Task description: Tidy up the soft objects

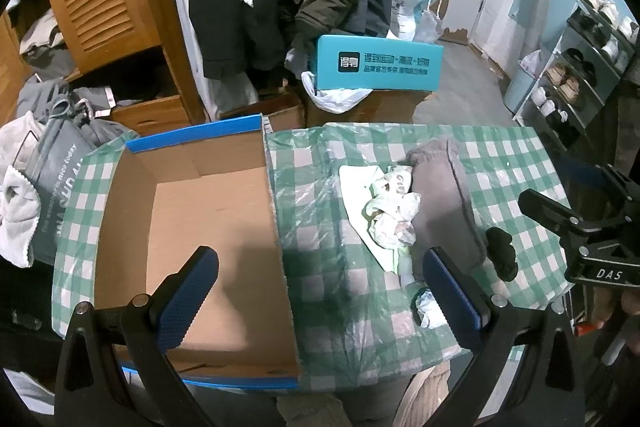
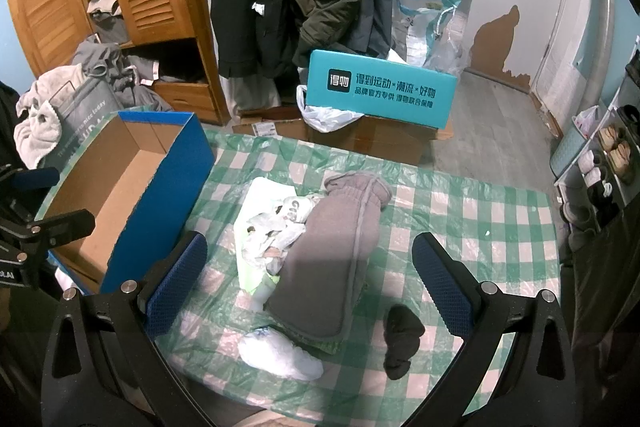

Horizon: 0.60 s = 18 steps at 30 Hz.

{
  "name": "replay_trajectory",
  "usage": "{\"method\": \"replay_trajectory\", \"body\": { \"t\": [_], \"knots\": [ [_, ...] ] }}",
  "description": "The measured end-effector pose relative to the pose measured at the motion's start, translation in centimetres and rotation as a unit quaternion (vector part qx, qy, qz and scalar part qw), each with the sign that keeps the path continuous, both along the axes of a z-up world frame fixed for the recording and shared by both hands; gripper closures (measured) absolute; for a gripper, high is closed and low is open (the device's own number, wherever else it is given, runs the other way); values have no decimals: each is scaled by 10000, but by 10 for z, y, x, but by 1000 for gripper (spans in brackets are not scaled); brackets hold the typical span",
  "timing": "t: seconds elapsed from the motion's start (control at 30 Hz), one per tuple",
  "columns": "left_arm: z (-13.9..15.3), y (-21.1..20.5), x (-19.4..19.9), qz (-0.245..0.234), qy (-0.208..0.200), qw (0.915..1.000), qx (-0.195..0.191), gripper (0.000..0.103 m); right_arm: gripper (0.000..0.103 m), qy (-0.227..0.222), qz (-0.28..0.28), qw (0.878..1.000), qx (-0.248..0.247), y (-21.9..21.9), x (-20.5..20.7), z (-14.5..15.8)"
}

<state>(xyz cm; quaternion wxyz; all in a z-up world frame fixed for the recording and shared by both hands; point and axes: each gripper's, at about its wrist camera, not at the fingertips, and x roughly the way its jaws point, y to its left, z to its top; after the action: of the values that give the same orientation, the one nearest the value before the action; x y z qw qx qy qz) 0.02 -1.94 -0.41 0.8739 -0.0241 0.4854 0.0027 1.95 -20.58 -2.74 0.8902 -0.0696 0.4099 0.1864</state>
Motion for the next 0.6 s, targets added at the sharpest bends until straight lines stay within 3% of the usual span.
{"method": "replay_trajectory", "body": {
  "t": [0.6],
  "knots": [
    [-3,-4,-2,-6,-3,10000,-1,0,2,22,-3,10000,3,-1,1,-2]
  ]
}}
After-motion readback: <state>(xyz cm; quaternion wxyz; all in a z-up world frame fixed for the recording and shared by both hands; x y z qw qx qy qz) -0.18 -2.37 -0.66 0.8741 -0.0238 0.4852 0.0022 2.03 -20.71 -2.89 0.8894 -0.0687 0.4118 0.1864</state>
